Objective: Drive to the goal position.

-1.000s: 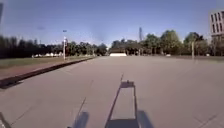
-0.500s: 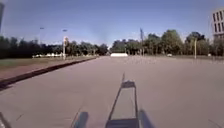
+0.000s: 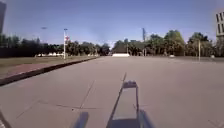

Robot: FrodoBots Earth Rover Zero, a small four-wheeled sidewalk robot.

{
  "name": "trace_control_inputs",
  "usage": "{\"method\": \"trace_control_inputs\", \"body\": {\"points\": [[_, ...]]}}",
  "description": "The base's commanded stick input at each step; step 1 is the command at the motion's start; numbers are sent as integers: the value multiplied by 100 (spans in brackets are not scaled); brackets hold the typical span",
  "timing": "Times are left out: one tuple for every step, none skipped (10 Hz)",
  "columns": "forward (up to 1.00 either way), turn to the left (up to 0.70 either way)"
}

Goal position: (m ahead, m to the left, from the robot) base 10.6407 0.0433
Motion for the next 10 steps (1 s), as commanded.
{"method": "trace_control_inputs", "body": {"points": [[100, 0], [100, 0], [100, 0], [100, 0], [100, 0], [100, 0], [100, 0], [100, 0], [100, 0], [100, 0]]}}
